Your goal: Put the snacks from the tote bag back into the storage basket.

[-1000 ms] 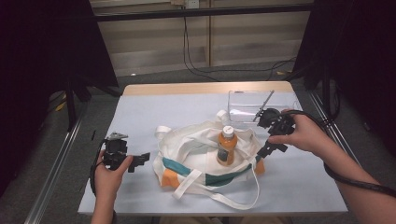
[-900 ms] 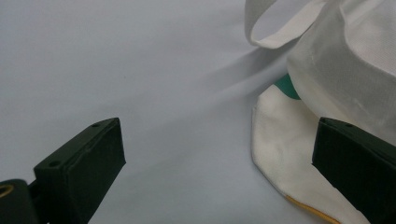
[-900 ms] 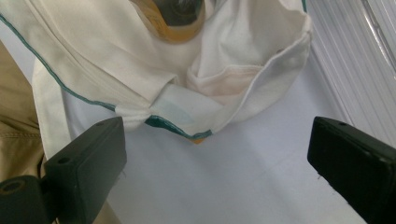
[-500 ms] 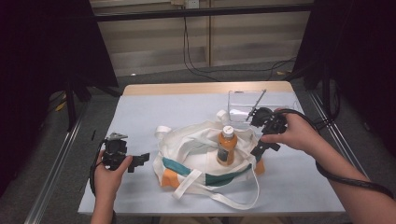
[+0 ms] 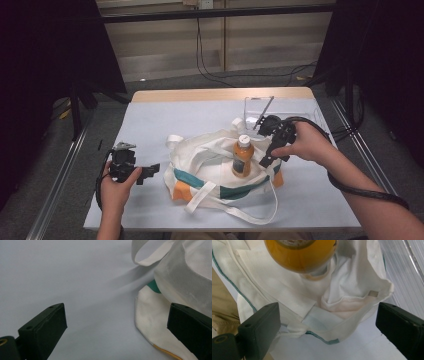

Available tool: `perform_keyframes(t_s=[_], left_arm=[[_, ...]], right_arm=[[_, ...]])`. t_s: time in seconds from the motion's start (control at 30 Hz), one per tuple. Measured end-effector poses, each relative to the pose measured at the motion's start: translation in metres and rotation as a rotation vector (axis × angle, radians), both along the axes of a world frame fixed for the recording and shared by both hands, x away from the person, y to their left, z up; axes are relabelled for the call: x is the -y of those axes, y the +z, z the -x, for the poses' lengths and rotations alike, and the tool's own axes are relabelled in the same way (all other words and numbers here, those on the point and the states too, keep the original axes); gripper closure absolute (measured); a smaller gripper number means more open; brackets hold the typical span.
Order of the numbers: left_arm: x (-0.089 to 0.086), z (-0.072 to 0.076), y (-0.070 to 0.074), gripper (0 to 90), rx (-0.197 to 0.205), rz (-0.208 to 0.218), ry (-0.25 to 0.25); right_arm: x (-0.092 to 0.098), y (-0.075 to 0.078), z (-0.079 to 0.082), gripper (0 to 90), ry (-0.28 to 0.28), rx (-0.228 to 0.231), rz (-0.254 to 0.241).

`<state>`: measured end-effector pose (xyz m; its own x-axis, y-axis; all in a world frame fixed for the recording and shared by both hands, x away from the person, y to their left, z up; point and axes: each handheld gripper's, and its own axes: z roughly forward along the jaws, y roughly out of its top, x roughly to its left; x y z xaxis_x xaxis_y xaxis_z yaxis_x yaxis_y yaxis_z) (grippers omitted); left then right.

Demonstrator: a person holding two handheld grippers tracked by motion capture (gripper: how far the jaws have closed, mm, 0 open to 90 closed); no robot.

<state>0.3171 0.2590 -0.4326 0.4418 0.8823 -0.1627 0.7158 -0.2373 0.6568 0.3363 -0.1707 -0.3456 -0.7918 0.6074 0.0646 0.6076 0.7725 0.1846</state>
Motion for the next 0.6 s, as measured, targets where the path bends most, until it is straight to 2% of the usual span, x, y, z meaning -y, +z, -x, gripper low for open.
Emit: perform_keyframes(t_s=[0.23, 0.37, 0.6], left_arm=[[0.0, 0.0, 0.0, 2.2, -0.001, -0.01, -0.005], [0.0, 0.0, 0.0, 2.2, 0.003, 0.014, 0.01], [0.0, 0.0, -0.001, 2.2, -0.002, -0.002, 0.0]], right_arm=[[-0.006, -0.002, -0.002, 5.9, -0.016, -0.001, -0.013], [-0.011, -0.002, -0.003, 6.7, -0.015, -0.005, -0.012], [-0.02, -0.002, -0.004, 8.4, -0.015, 0.006, -0.029]])
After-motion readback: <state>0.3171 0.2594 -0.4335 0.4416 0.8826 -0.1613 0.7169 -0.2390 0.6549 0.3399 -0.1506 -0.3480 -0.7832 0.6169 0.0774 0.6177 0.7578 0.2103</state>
